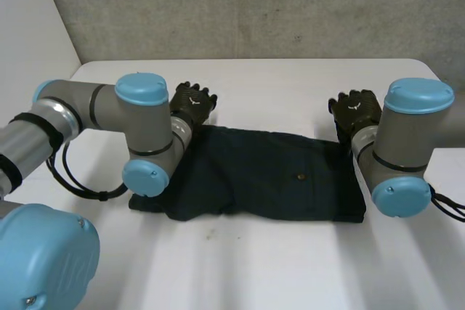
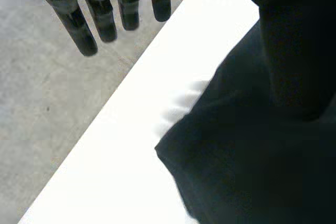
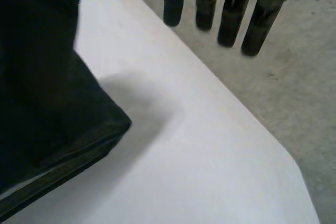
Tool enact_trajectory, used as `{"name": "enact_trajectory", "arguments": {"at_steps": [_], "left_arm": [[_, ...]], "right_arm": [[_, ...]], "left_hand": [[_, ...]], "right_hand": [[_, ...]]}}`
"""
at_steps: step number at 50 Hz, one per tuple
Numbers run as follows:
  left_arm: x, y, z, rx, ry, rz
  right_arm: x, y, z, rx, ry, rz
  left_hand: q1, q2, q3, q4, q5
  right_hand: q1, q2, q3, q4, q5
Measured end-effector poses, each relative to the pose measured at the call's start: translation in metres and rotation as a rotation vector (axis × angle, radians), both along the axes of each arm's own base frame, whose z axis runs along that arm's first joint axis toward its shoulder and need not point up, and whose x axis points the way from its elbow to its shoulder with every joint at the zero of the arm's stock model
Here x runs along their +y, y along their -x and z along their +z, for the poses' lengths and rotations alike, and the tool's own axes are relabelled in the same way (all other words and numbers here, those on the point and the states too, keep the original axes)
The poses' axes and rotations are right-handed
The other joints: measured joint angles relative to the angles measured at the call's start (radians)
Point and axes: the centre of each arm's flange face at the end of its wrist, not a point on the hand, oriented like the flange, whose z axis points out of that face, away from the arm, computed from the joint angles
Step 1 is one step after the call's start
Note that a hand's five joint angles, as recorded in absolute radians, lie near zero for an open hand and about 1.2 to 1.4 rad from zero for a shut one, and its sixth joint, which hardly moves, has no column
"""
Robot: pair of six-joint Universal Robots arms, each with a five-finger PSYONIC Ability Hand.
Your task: Fold the shorts.
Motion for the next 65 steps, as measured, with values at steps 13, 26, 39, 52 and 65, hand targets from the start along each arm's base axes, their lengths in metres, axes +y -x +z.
{"name": "enact_trajectory", "arguments": {"at_steps": [13, 26, 39, 52, 65], "left_arm": [[0.043, -0.014, 0.041, 0.034, -0.039, -0.012], [0.105, -0.073, 0.057, 0.207, -0.179, 0.079], [0.119, -0.081, 0.042, 0.209, -0.202, 0.083], [0.117, -0.088, 0.062, 0.24, -0.154, 0.094], [0.121, -0.105, 0.083, 0.272, -0.104, 0.128]], "right_arm": [[0.052, 0.023, 0.053, -0.157, -0.017, 0.037], [0.125, 0.059, -0.009, -0.25, -0.349, 0.106], [0.097, 0.068, -0.035, -0.219, -0.274, 0.013], [0.077, 0.096, -0.027, -0.06, -0.198, -0.072], [0.08, 0.049, 0.041, 0.327, 0.149, 0.174]], "left_hand": [[-0.001, -0.043, -0.038, -0.036, -0.034], [-0.001, -0.043, -0.038, -0.036, -0.034], [-0.001, -0.043, -0.038, -0.036, -0.034], [-0.001, -0.043, -0.038, -0.036, -0.034], [-0.001, -0.043, -0.038, -0.036, -0.034]], "right_hand": [[-0.018, -0.046, -0.06, -0.048, -0.06], [0.097, 0.1, 0.106, 0.084, 0.061], [0.596, 0.884, 0.91, 0.902, 0.732], [0.648, 0.888, 0.911, 0.903, 0.811], [0.736, 0.912, 0.914, 0.905, 0.836]]}}
